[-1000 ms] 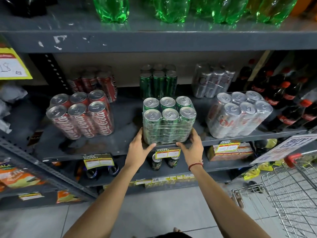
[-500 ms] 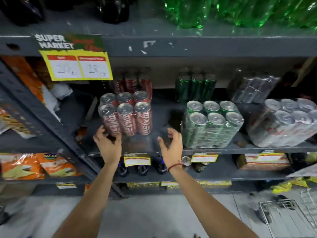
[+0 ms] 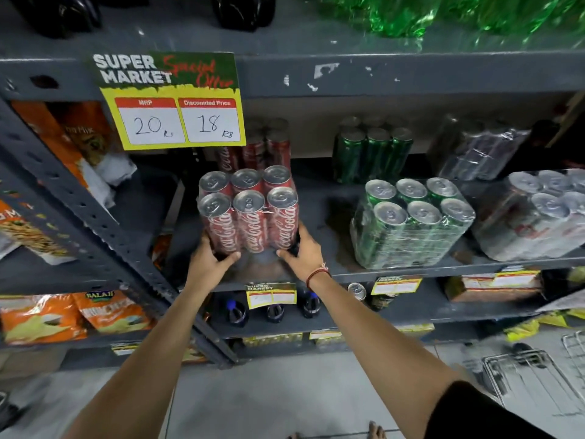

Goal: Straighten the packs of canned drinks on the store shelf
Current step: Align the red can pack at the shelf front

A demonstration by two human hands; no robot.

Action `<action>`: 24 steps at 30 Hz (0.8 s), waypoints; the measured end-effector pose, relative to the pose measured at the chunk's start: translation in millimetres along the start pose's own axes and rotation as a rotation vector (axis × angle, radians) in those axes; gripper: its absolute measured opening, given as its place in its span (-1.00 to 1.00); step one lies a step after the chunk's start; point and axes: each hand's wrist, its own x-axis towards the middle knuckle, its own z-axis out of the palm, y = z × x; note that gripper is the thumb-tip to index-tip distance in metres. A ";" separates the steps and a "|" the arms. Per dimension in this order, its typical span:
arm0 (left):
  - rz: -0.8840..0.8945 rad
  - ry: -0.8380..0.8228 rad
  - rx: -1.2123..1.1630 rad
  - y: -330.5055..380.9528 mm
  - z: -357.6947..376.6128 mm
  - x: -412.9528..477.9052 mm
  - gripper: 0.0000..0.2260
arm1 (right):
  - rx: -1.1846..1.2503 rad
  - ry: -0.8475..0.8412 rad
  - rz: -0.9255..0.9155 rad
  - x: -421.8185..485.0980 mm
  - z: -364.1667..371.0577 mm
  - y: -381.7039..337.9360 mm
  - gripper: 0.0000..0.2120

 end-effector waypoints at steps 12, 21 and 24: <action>0.073 -0.056 0.046 -5.9 -11.4 -34.6 -0.38 | -0.005 0.091 0.049 -45.2 10.6 16.0 -0.29; 0.114 -0.025 0.088 -7.1 -14.5 -46.6 -0.36 | -0.039 0.126 0.027 -52.5 16.1 28.0 -0.30; 0.126 -0.022 0.117 -7.7 -14.9 -47.5 -0.35 | -0.050 0.126 0.018 -52.9 16.6 28.3 -0.31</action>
